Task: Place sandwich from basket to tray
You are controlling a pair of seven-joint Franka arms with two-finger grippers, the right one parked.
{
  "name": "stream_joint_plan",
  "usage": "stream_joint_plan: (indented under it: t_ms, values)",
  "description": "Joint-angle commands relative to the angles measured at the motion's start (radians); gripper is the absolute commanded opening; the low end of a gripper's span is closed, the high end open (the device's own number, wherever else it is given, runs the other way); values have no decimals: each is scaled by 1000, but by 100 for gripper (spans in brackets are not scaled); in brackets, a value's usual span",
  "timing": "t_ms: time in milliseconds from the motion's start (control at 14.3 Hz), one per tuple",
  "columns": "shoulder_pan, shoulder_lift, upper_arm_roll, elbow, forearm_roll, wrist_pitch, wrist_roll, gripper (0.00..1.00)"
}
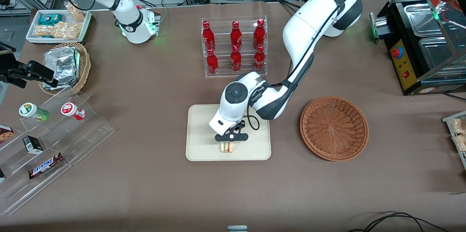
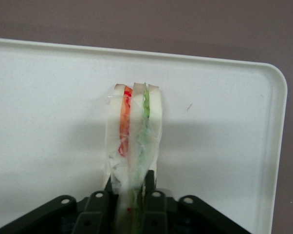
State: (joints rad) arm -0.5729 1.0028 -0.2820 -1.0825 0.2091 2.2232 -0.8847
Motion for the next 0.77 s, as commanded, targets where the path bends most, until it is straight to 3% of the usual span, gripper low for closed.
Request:
stream_joint_plan:
  t_ms: [0, 560, 700]
  values:
    - [-4, -42, 9, 13, 3, -58, -22, 100]
    - [146, -291, 7, -7, 0, -494, -23, 100]
    - [218, -408, 7, -141, 0, -540, -8, 100]
